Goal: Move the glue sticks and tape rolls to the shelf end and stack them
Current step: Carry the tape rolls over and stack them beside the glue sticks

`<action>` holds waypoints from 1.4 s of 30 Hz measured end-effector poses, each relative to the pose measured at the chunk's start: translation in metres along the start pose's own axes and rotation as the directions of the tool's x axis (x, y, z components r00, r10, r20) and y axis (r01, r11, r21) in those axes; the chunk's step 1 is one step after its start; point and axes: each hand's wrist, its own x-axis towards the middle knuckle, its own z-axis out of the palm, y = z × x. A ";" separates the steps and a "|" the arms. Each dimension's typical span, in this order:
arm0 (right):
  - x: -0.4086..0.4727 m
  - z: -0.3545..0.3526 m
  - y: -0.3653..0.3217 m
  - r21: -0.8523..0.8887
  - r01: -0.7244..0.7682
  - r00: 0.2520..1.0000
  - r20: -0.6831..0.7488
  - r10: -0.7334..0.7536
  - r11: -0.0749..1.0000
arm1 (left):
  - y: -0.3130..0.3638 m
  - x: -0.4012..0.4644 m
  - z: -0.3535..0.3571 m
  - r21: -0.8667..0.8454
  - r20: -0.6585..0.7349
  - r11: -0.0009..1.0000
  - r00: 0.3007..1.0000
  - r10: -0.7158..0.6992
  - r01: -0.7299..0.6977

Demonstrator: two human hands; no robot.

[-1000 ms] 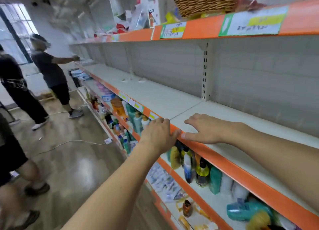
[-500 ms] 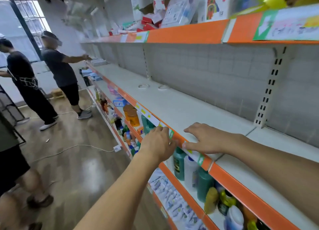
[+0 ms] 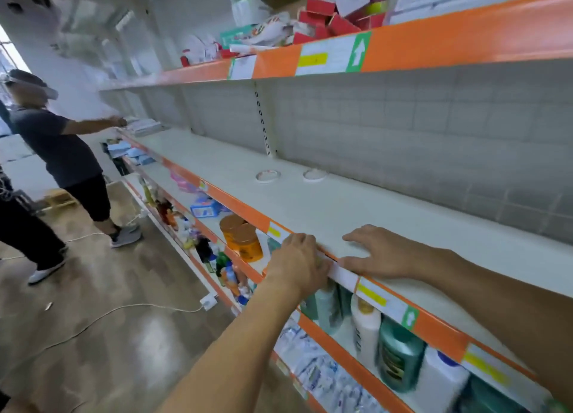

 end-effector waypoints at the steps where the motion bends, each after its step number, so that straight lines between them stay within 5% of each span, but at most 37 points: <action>1: 0.010 0.004 -0.001 0.003 -0.016 1.000 -0.002 0.016 1.000 | -0.006 0.007 0.001 0.008 0.006 1.000 1.000 0.013 -0.013; 10: 0.141 0.014 -0.005 0.023 -0.112 0.989 -0.099 0.113 0.993 | -0.090 0.116 0.003 0.030 -0.069 0.993 0.990 0.120 -0.118; 24: 0.289 0.002 -0.004 -0.071 -0.296 0.943 -0.180 0.279 0.953 | -0.191 0.257 0.007 -0.030 -0.127 0.999 0.992 0.006 -0.010; 38: 0.328 0.012 -0.029 0.008 -0.402 0.759 -0.557 0.337 0.916 | -0.232 0.358 0.015 -0.049 -0.093 0.994 0.991 0.093 -0.098; 42: 0.331 0.025 -0.029 0.169 -0.459 0.708 -0.524 0.474 0.872 | -0.238 0.374 0.017 -0.125 -0.086 0.988 0.993 0.077 -0.088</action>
